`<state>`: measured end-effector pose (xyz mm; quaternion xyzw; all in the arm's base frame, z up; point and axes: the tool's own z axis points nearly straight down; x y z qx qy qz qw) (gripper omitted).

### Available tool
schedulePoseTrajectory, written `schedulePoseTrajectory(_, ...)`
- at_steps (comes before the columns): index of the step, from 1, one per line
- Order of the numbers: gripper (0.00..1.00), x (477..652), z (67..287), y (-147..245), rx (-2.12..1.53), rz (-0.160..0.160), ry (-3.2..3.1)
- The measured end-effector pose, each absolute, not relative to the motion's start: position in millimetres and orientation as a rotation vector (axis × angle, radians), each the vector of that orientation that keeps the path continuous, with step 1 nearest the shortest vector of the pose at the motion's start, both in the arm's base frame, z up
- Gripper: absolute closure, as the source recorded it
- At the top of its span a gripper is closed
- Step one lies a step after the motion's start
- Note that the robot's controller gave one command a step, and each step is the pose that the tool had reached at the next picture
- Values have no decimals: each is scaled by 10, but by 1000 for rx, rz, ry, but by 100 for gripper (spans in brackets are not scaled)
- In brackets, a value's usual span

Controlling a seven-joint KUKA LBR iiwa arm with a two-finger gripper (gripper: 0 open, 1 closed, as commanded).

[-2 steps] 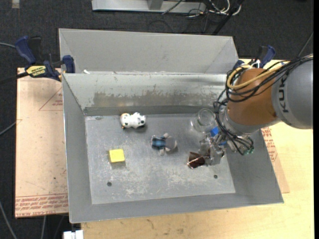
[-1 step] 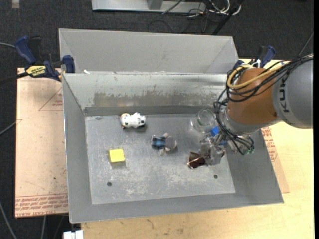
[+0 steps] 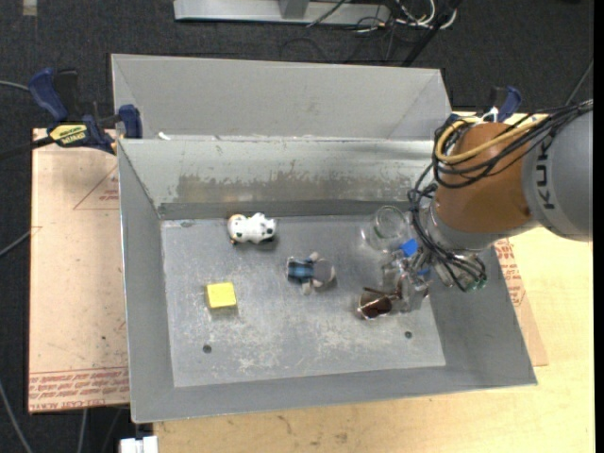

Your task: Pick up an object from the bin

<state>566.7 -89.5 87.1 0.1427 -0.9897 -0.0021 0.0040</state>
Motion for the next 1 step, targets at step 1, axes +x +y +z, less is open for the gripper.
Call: schedulePoseTrajectory(1,100,5679,1087,-895,447,-4,-3106)
